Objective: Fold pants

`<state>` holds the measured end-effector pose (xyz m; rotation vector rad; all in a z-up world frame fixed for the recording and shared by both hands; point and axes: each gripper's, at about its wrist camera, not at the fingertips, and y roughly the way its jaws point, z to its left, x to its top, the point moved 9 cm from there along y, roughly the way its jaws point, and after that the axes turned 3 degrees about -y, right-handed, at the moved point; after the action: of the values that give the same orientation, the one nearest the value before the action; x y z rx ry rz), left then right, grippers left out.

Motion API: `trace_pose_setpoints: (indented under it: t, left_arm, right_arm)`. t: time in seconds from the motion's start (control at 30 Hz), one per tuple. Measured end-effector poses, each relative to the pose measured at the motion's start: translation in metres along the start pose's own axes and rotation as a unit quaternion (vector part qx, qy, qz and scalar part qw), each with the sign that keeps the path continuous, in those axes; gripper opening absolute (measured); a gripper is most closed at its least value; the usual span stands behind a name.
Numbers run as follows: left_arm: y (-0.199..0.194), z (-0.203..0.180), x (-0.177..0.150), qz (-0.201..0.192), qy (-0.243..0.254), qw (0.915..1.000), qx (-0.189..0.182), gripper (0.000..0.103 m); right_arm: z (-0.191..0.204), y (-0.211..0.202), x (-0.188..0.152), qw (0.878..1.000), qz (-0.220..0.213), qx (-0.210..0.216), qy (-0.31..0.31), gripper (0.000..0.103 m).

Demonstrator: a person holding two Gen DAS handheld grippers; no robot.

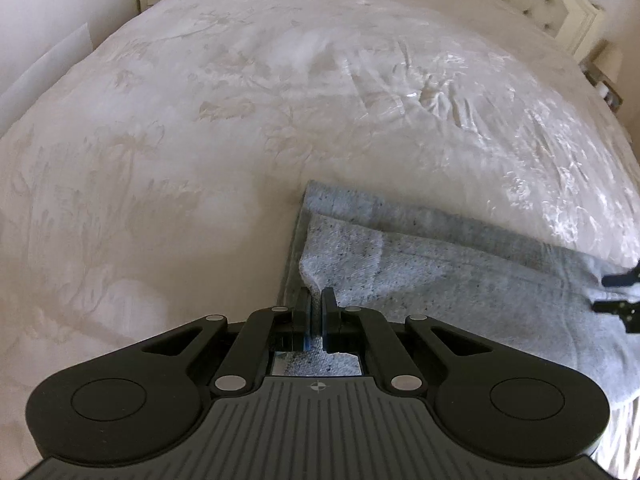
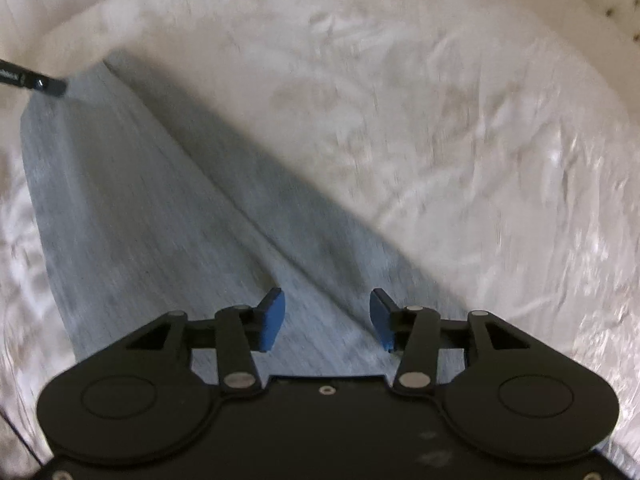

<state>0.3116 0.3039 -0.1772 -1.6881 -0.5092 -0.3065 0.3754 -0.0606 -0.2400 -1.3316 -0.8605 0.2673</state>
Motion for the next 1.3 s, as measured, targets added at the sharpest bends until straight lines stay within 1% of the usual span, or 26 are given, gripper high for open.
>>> trace_pose_setpoints:
  t: [0.07,0.1,0.13,0.17,0.2,0.3,0.4,0.47,0.53,0.57,0.6,0.67,0.7,0.73,0.77,0.8,0.83,0.87,0.93,1.0,1.03,1.1,1.13,1.2,1.27,1.3]
  left_arm:
    - [0.001,-0.001,0.001,-0.001,0.000,1.0000,0.003,0.004]
    - [0.001,-0.003,0.002,-0.003,0.003,1.0000,0.006,0.004]
    - [0.000,-0.005,0.002,-0.005,0.006,0.9999,0.008,0.004]
    - [-0.001,-0.006,0.003,-0.007,0.007,0.9999,0.010,0.004]
    - [-0.002,-0.007,0.003,-0.009,0.007,0.9999,0.012,0.004]
    - [-0.021,-0.011,0.007,-0.030,0.000,0.9995,0.012,0.004]
    - [-0.043,-0.018,0.021,-0.068,0.016,0.9975,0.011,0.004]
    - [-0.044,-0.022,0.030,-0.073,0.024,0.9970,0.010,0.004]
    - [-0.030,-0.018,0.036,-0.061,0.020,0.9977,0.018,0.004]
    - [-0.020,-0.014,0.037,-0.052,0.014,0.9982,0.025,0.004]
    - [-0.009,-0.009,0.035,-0.039,0.003,0.9988,0.030,0.004]
    - [0.013,0.008,0.028,-0.002,-0.036,0.9985,0.041,0.004]
    - [0.022,0.017,0.023,0.013,-0.050,0.9973,0.053,0.004]
    - [0.029,0.024,0.018,0.028,-0.055,0.9958,0.068,0.004]
    - [0.034,0.031,0.013,0.041,-0.057,0.9939,0.085,0.004]
    - [0.035,0.036,0.009,0.047,-0.062,0.9925,0.094,0.004]
    - [0.031,0.039,0.008,0.046,-0.071,0.9915,0.098,0.004]
    - [0.025,0.039,0.008,0.037,-0.075,0.9916,0.099,0.004]
    - [0.009,0.028,0.013,0.011,-0.052,0.9934,0.102,0.004]
    - [-0.008,0.007,0.020,-0.023,-0.016,0.9949,0.097,0.004]
    - [-0.012,-0.005,0.023,-0.035,-0.007,0.9959,0.084,0.004]
    - [-0.014,-0.038,0.023,-0.046,0.018,0.9980,0.038,0.005]
    - [-0.012,-0.051,0.020,-0.044,0.032,0.9983,0.022,0.005]
    - [-0.001,-0.073,0.009,-0.034,0.061,0.9976,0.004,0.005]
    - [0.015,-0.081,-0.006,-0.011,0.075,0.9971,0.002,0.005]
    - [0.025,-0.080,-0.014,0.005,0.080,0.9967,0.012,0.006]
  right_arm:
    - [-0.001,0.008,-0.010,1.000,0.023,0.013,-0.005,0.050]
    - [0.000,0.009,-0.013,0.999,0.027,0.017,-0.008,0.047]
    - [0.002,0.009,-0.016,0.999,0.032,0.023,-0.008,0.022]
    - [0.005,0.008,-0.018,0.999,0.037,0.033,-0.006,0.005]
    - [0.009,0.005,-0.019,0.999,0.041,0.035,-0.005,0.004]
    - [0.013,-0.025,-0.013,1.000,0.004,0.009,-0.016,0.004]
    - [-0.002,-0.061,0.003,0.998,-0.049,-0.036,-0.001,0.003]
    - [-0.015,-0.067,0.013,0.997,-0.061,-0.054,0.013,0.003]
    - [-0.029,-0.057,0.018,0.996,-0.056,-0.062,0.029,0.003]
    - [-0.034,-0.047,0.018,0.996,-0.047,-0.061,0.034,0.004]
    - [-0.038,-0.035,0.018,0.997,-0.036,-0.057,0.040,0.004]
    - [-0.037,-0.014,0.013,0.998,-0.016,-0.050,0.047,0.006]
    - [-0.035,-0.003,0.011,0.998,-0.005,-0.053,0.044,0.009]
    - [-0.034,0.006,0.008,0.997,0.006,-0.059,0.040,0.014]
    - [-0.035,0.012,0.008,0.997,0.010,-0.067,0.038,0.016]
    - [-0.032,0.013,0.007,0.997,0.004,-0.072,0.042,0.017]
    - [-0.032,0.009,0.010,0.996,-0.007,-0.078,0.051,0.021]
    - [-0.032,0.006,0.014,0.994,-0.019,-0.083,0.062,0.029]
    - [-0.031,-0.014,0.019,0.990,-0.058,-0.093,0.086,0.036]
    - [-0.030,-0.035,0.021,0.985,-0.087,-0.097,0.116,0.036]
    - [-0.027,-0.044,0.019,0.982,-0.094,-0.094,0.132,0.036]
    - [-0.021,-0.057,0.013,0.976,-0.104,-0.084,0.171,0.036]
    - [-0.018,-0.066,0.005,0.974,-0.105,-0.083,0.185,0.036]
    - [-0.009,-0.073,-0.009,0.968,-0.101,-0.081,0.214,0.036]
    - [-0.001,-0.078,-0.027,0.961,-0.100,-0.074,0.248,0.036]
    - [0.002,-0.084,-0.038,0.957,-0.098,-0.075,0.261,0.036]
